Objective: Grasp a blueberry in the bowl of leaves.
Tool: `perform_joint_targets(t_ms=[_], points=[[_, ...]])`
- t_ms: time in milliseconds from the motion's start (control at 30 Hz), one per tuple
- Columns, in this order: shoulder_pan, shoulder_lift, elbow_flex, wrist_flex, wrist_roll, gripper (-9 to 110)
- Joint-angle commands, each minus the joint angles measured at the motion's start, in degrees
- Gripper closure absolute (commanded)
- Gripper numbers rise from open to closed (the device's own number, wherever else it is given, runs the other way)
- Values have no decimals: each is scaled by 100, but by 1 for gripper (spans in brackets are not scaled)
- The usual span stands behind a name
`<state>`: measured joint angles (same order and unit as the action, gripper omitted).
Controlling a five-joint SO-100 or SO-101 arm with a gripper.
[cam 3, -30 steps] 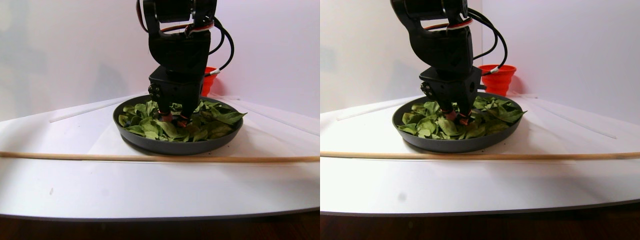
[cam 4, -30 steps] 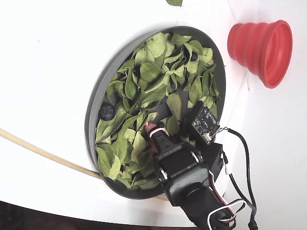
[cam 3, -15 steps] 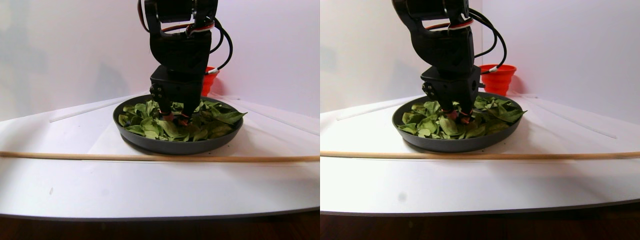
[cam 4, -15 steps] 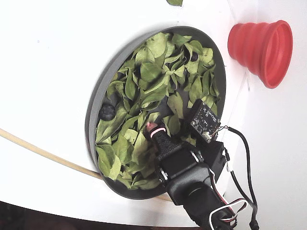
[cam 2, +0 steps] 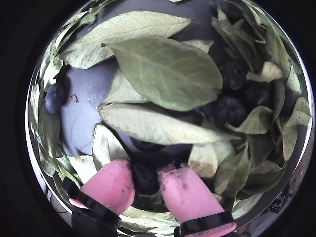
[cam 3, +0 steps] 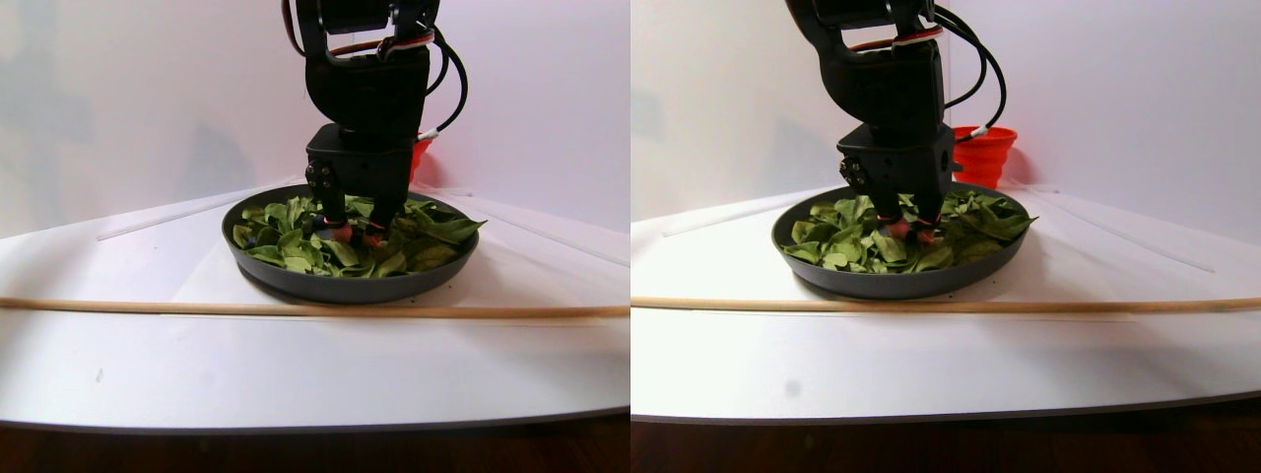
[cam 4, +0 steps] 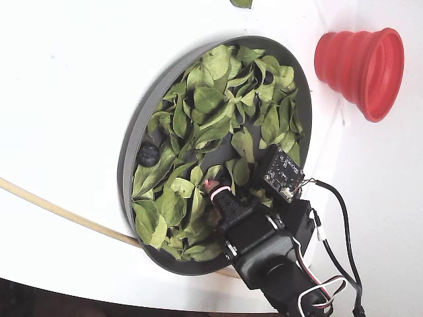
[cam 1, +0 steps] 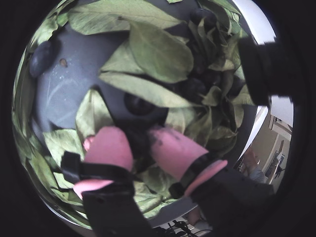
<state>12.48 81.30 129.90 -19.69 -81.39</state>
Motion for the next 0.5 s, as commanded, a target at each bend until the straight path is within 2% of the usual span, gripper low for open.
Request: perform_joint_targets(t_ms=[0,467], points=[[88,545,44,18,-35,93],[105,940,-18,352,-158,93]])
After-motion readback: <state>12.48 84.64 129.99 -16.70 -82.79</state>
